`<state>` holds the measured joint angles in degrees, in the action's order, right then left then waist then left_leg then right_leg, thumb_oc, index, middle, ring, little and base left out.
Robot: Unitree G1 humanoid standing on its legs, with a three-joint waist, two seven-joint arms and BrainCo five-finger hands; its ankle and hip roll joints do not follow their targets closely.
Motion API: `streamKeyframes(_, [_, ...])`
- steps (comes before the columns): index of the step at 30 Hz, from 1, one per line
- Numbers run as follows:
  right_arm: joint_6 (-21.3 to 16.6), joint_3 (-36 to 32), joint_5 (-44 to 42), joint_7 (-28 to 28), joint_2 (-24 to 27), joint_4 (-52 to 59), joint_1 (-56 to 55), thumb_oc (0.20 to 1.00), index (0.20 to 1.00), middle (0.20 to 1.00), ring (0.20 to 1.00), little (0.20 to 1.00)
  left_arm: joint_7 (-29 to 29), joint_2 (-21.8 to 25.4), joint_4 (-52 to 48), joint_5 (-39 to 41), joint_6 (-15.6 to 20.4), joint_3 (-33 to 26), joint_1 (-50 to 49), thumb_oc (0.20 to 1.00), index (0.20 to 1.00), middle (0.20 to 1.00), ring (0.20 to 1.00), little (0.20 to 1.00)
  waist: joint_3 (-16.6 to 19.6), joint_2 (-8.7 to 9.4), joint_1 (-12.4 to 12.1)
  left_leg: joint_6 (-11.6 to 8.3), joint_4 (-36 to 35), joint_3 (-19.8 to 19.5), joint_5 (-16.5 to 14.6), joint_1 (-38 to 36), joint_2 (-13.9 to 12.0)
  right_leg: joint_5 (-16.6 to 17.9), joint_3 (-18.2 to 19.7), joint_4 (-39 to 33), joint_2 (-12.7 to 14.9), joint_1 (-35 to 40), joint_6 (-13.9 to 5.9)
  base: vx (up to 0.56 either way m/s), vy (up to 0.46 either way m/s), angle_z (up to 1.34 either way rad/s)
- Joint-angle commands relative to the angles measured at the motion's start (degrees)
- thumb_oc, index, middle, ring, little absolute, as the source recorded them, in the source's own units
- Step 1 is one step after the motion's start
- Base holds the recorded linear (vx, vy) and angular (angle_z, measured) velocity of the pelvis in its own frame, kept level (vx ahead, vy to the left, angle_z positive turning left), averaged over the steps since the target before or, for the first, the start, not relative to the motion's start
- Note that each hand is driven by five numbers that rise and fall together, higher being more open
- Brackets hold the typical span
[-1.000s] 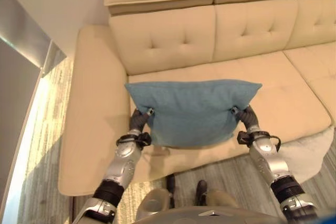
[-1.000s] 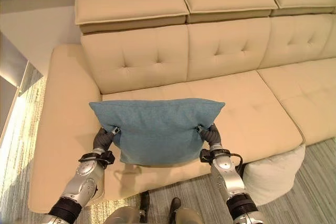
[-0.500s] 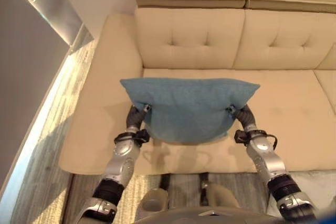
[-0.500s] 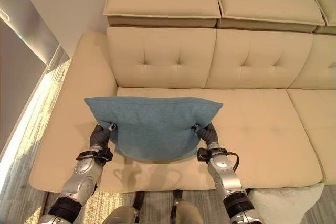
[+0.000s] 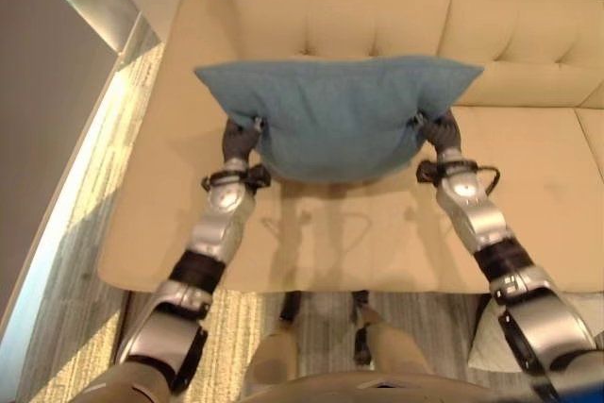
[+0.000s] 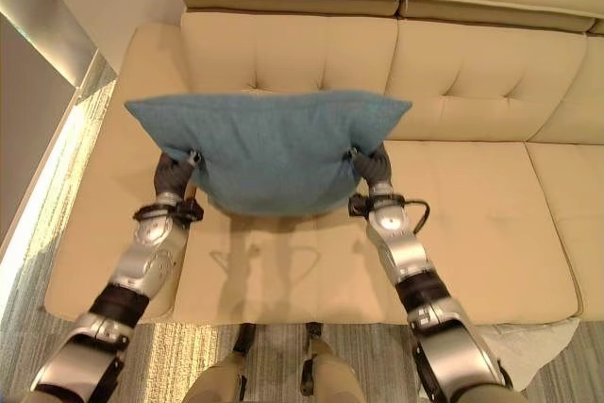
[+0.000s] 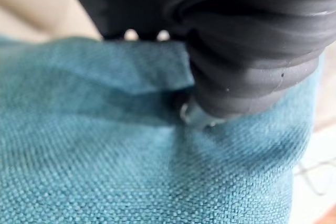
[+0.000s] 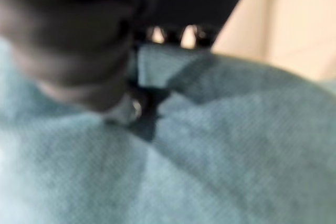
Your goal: Pick up all the scattered cushions and arrange them neatly on the sofa.
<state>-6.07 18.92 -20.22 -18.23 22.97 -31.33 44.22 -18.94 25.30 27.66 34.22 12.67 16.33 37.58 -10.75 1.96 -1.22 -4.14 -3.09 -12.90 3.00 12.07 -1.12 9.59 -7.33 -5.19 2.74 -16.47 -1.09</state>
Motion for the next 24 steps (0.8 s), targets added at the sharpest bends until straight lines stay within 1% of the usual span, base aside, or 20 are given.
streamKeyframes(1, [-6.1,3.9,1.4,-1.8,0.0,2.1,14.2,0.200,0.200,0.200,0.200,0.200,-0.7,2.9,-1.2,-3.4,7.5,4.4,14.9,0.200,0.200,0.200,0.200,0.200,0.7,1.43,-1.9,1.73,-1.2,3.9,-1.2,0.4,2.5,-3.9,0.5,2.8,3.0,0.6,-6.01,-0.02,0.022,0.09])
streamKeyframes(3, [-6.2,4.6,1.6,-2.4,0.3,1.0,16.6,0.200,0.200,0.200,0.200,0.200,-1.3,3.5,-0.2,-3.3,7.6,5.1,17.2,0.200,0.200,0.200,0.200,0.200,0.4,1.38,-2.2,1.59,-1.3,3.8,-0.9,1.0,2.7,-3.7,0.3,2.7,3.0,0.1,-6.05,0.00,0.012,0.04])
streamKeyframes(4, [-5.9,5.8,2.1,-3.6,1.1,-0.9,20.5,0.200,0.200,0.200,0.200,0.200,-1.7,4.3,1.4,-2.7,7.9,6.2,20.5,0.200,0.200,0.200,0.200,0.200,0.3,1.46,-2.4,1.38,-1.4,3.4,-0.5,2.1,2.8,-3.5,0.2,2.4,3.0,-0.7,-6.27,0.02,0.003,0.07])
streamKeyframes(6, [-5.8,7.6,2.0,-4.3,2.0,-3.8,25.0,0.200,0.200,0.200,0.200,0.200,-1.9,5.4,4.0,-2.4,8.1,8.0,24.3,0.200,0.200,0.200,0.200,0.200,0.3,1.59,-2.7,1.14,-1.7,3.2,0.0,3.2,2.9,-3.2,0.1,2.0,2.9,-1.4,-6.44,0.02,0.002,0.08])
streamKeyframes(10, [-5.6,9.4,1.6,-4.6,2.5,-7.0,28.7,0.200,0.200,0.200,0.200,0.200,-1.7,6.1,7.9,-1.1,8.2,9.7,28.3,0.200,0.200,0.200,0.200,0.200,0.2,1.62,-3.0,0.82,-1.9,3.0,0.5,4.4,3.0,-2.8,0.1,1.6,2.7,-2.4,-6.61,0.00,0.001,0.06])
streamKeyframes(12, [-5.1,11.3,1.6,-5.2,3.0,-9.7,31.6,0.200,0.200,0.200,0.200,0.200,-1.4,6.6,11.6,0.2,7.9,11.4,32.0,0.200,0.200,0.200,0.200,0.200,0.0,1.43,-2.9,0.33,-1.9,2.7,1.1,6.2,3.3,-2.5,-0.1,1.0,2.5,-3.6,-6.73,-0.01,0.009,0.07])
streamKeyframes(13, [-4.9,12.8,2.0,-5.4,3.4,-11.5,33.4,0.200,0.200,0.200,0.200,0.200,-1.1,6.4,15.1,1.0,7.8,12.4,34.3,0.200,0.200,0.200,0.200,0.200,-0.1,1.31,-2.7,-0.12,-1.9,2.6,1.6,7.4,3.4,-2.2,-0.2,0.8,2.5,-4.6,-6.85,-0.02,0.014,0.09])
streamKeyframes(18, [-4.2,15.3,2.9,-6.5,5.0,-14.0,36.5,0.200,0.200,0.200,0.200,0.200,-0.4,6.2,19.7,2.5,7.5,14.0,37.8,0.200,0.200,0.200,0.200,0.200,-0.3,1.10,-2.1,-0.79,-1.9,2.8,2.2,10.6,3.7,-2.0,-0.2,0.6,2.2,-7.5,-6.99,-0.01,0.001,0.06])
streamKeyframes(20, [-3.7,15.5,3.4,-7.2,5.5,-13.9,36.9,0.200,0.200,0.200,0.200,0.200,-0.6,6.2,20.1,2.6,7.4,14.0,38.4,0.200,0.200,0.200,0.200,0.200,-0.3,0.97,-1.7,-1.07,-1.9,2.9,2.6,12.0,3.8,-1.6,-0.1,0.5,2.1,-8.9,-7.18,-0.01,0.021,0.00])
streamKeyframes(21, [-3.5,16.4,4.1,-7.4,5.7,-14.5,37.3,0.200,0.200,0.200,0.200,0.200,-0.4,5.6,21.2,2.9,7.4,14.3,38.8,0.200,0.200,0.200,0.200,0.200,-0.2,1.11,-1.1,-1.20,-1.9,3.1,3.0,13.4,3.8,-1.1,0.1,0.3,2.1,-10.2,-7.27,0.00,0.000,0.00])
streamKeyframes(23, [-3.2,16.9,4.5,-7.7,6.1,-14.8,37.3,0.200,0.200,0.200,0.200,0.200,-0.2,5.3,21.6,3.5,7.2,14.6,38.8,0.200,0.200,0.200,0.200,0.200,-0.2,1.07,-0.8,-1.31,-1.9,3.3,3.4,14.5,3.9,-1.0,0.2,0.2,1.9,-11.3,-7.40,0.00,0.011,-0.02])
streamKeyframes(24, [-3.2,16.9,4.5,-7.7,6.1,-14.8,37.3,0.200,0.200,0.200,0.200,0.200,-0.2,5.2,21.6,3.5,7.2,14.6,38.8,0.200,0.200,0.200,0.200,0.200,-0.1,1.04,-0.9,-1.34,-1.9,3.3,3.1,14.4,3.8,-1.2,0.2,0.2,1.8,-11.3,-7.36,0.00,0.000,0.00])
